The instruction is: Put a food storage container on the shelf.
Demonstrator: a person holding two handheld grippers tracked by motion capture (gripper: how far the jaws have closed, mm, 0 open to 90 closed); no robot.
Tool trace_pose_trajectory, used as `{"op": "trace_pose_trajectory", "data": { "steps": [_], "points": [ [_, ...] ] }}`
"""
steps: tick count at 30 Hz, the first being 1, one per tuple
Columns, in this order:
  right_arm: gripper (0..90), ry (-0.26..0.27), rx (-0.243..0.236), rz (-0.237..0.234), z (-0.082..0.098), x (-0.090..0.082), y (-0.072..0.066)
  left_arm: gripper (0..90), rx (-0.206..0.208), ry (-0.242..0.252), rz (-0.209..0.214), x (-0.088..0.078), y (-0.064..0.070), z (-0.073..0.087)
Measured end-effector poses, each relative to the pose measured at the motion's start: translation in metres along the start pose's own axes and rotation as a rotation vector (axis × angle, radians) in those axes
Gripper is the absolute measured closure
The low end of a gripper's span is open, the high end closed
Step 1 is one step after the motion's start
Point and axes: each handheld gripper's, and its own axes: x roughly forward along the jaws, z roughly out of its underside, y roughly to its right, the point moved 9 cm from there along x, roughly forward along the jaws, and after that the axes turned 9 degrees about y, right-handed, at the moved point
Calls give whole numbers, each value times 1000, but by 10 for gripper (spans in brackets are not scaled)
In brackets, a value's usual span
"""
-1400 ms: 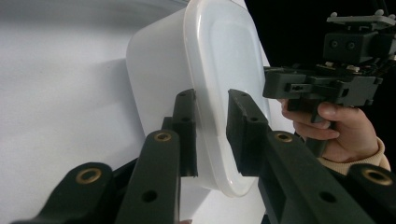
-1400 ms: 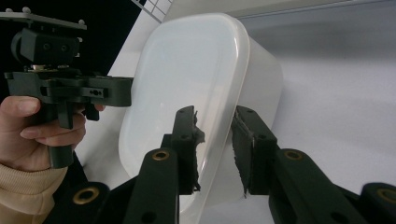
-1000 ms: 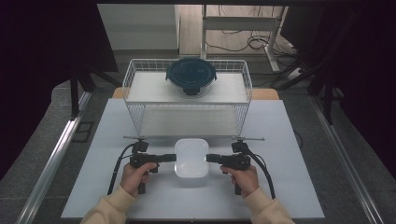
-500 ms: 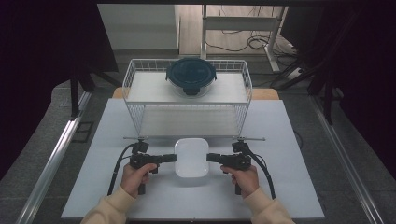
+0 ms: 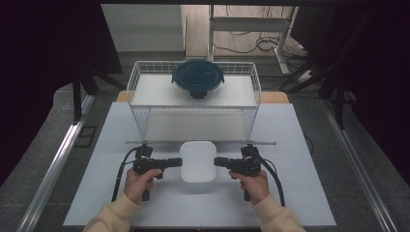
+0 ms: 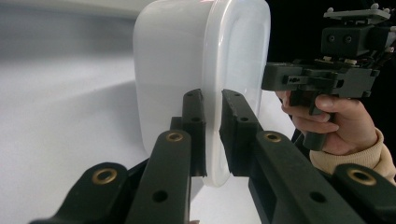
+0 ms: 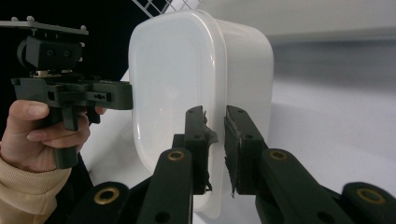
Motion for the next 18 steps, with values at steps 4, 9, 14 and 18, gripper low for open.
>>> {"op": "trace_pose_trajectory", "data": {
  "steps": [4,9,14,18],
  "points": [
    [794,18,-27,-5,-5,-4,-6,811,26,13,0,-3,7,-4],
    [793,38,-60,-11,-11,-8,-14,811,58,31,3,-8,14,-9],
    [793,57,-91,-18,-17,-11,-21,811,84,49,5,-12,22,-15],
    [793,69,-111,-20,-21,-14,-26,811,99,60,11,-14,26,-18]
  ]
}}
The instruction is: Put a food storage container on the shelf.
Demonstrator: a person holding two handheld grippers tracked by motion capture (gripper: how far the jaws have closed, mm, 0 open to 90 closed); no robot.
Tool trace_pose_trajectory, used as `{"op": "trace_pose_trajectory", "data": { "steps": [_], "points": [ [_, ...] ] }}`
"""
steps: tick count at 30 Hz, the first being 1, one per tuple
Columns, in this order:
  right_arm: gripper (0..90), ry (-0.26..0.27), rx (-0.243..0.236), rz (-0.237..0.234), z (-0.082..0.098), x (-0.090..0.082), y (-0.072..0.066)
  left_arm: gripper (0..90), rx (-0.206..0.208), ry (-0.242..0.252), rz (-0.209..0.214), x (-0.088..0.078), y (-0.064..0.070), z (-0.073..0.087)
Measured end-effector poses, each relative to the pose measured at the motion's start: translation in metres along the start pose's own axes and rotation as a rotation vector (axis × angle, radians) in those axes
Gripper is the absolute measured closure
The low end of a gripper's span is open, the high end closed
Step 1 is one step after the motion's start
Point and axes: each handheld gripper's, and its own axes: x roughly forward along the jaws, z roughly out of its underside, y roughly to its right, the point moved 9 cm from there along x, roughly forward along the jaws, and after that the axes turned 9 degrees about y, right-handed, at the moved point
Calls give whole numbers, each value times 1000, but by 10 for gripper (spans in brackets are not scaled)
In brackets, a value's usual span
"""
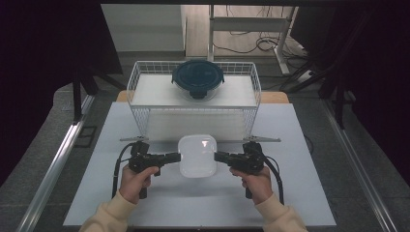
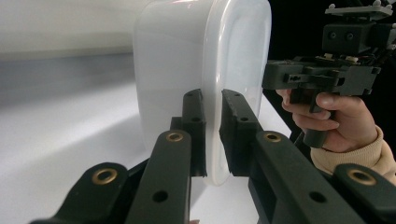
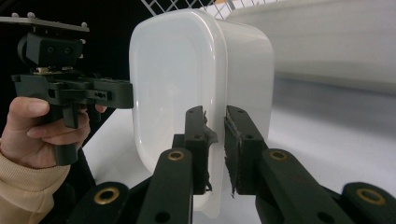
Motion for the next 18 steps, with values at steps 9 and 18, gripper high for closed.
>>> {"op": "trace_pose_trajectory", "data": {
  "steps": [9,18],
  "points": [
    [793,39,-54,-11,-18,-8,-13,810,41,27,15,-4,13,-16],
    [793,75,-95,-14,-43,-17,-21,811,95,50,33,-5,29,-42]
  ]
}}
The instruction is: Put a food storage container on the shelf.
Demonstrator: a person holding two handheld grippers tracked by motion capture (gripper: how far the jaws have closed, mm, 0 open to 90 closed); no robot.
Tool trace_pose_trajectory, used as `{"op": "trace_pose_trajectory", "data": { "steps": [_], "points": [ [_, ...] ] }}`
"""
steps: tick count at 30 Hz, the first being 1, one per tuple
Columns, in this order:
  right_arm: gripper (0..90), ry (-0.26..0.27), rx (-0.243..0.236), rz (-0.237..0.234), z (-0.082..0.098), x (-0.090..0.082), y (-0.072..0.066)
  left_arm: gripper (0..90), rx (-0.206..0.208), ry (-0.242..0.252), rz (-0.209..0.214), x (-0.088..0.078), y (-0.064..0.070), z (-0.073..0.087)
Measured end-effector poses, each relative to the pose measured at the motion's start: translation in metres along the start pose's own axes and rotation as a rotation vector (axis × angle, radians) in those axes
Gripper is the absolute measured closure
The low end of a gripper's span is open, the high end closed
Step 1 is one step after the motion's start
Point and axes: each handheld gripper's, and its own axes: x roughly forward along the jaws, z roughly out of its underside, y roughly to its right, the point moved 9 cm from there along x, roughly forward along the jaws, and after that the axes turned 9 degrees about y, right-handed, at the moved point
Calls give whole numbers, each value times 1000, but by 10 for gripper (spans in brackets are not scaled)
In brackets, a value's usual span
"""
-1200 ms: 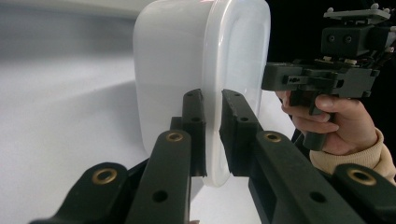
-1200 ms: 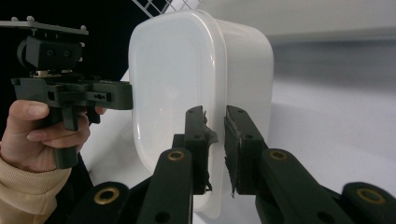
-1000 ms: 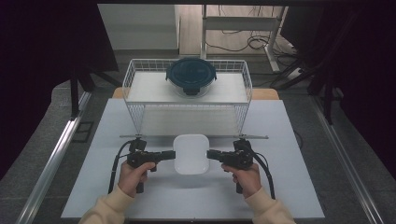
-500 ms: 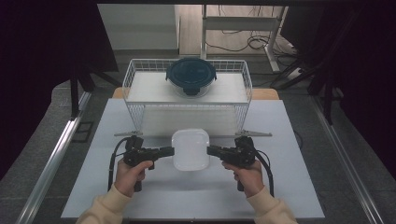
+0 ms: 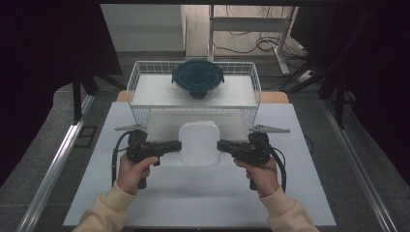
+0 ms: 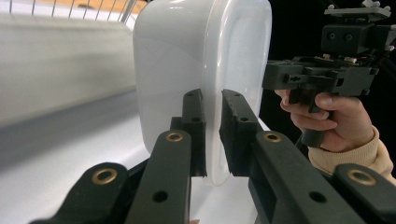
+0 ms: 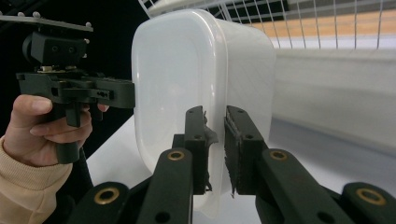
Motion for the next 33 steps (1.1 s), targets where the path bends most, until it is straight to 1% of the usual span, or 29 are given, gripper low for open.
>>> {"op": "trace_pose_trajectory", "data": {
  "steps": [1,2,9,10,11,12,14,15,16,17,18,20,21,22,23,24,25,26,31,33],
  "points": [
    [793,10,-11,0,-7,-1,-2,810,11,5,2,0,3,-6],
    [793,10,-11,0,-7,-1,-2,810,11,5,2,0,3,-6],
    [793,38,-56,-1,-31,-3,-11,810,52,30,4,-3,12,-30],
    [793,41,-63,0,-35,-3,-12,810,56,33,5,-4,13,-34],
    [793,49,-77,1,-44,-3,-15,810,63,39,5,-4,14,-38],
    [793,49,-77,1,-44,-3,-15,810,66,43,7,-4,15,-42],
    [793,58,-90,0,-53,-3,-18,809,76,50,7,-5,18,-50],
    [793,68,-106,1,-61,-3,-21,808,88,57,5,-6,21,-59],
    [793,73,-114,0,-66,-3,-22,809,95,60,5,-7,22,-64],
    [793,76,-118,-3,-71,-3,-23,809,100,64,6,-7,24,-69],
    [793,76,-118,-3,-71,-3,-23,808,100,64,6,-7,24,-69],
    [793,88,-124,-9,-80,-3,-27,808,113,72,5,-8,27,-79],
    [793,98,-133,-13,-90,-2,-29,808,117,79,12,-9,28,-89],
    [793,98,-133,-13,-90,-2,-29,808,117,79,12,-9,28,-89],
    [793,106,-138,-17,-101,-1,-31,808,115,79,16,-9,28,-94],
    [793,106,-138,-17,-101,-1,-31,808,110,80,20,-8,28,-99],
    [794,108,-143,-18,-111,0,-32,808,99,82,27,-7,28,-108],
    [794,108,-143,-18,-111,0,-32,808,99,82,27,-7,28,-108],
    [793,112,-152,-20,-138,8,-31,808,96,88,30,-5,24,-130],
    [794,114,-153,-20,-142,9,-31,808,106,90,26,-5,24,-138]
  ]
}}
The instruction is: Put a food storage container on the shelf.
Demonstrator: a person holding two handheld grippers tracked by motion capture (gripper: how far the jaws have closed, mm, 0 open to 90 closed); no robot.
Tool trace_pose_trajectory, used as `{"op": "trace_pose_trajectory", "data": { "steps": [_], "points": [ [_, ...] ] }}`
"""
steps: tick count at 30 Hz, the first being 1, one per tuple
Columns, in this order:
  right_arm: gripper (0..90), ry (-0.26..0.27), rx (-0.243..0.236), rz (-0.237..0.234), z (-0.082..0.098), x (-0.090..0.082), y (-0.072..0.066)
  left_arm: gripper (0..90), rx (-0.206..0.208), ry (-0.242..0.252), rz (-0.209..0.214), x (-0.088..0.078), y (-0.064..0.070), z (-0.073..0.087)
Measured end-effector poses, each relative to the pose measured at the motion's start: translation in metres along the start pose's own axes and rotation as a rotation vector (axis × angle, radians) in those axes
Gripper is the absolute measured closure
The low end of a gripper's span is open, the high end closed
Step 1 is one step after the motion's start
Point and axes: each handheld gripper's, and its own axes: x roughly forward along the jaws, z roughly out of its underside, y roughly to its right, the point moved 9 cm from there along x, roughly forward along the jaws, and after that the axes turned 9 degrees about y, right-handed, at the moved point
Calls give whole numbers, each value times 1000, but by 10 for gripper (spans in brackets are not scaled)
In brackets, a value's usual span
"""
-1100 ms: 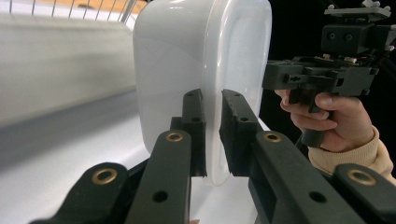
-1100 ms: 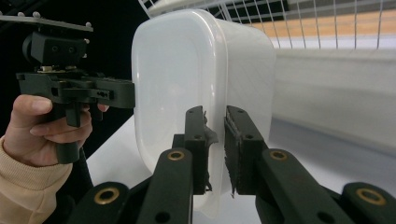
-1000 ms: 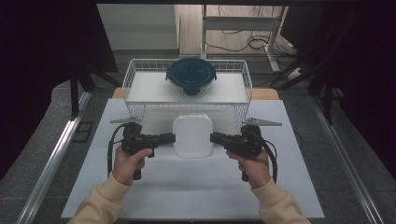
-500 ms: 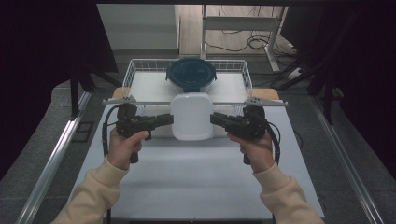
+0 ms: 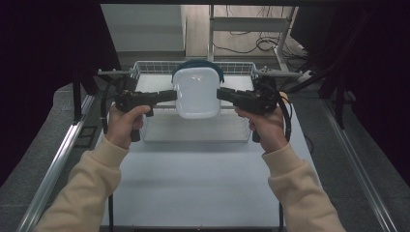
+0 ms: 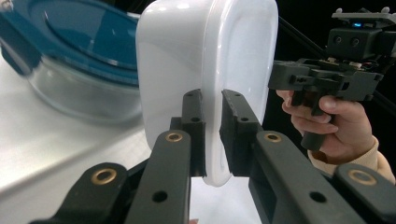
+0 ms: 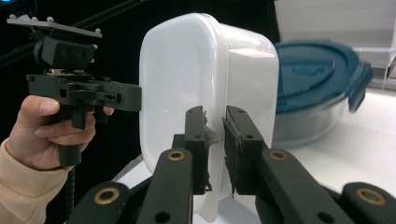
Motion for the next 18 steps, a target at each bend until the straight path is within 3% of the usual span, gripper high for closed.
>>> {"op": "trace_pose_trajectory", "data": {
  "steps": [13,18],
  "points": [
    [795,20,28,-13,-38,19,13,807,-1,-12,-14,11,-11,-46],
    [796,15,56,-5,-49,29,23,806,-27,-22,-29,16,-18,-59]
  ]
}}
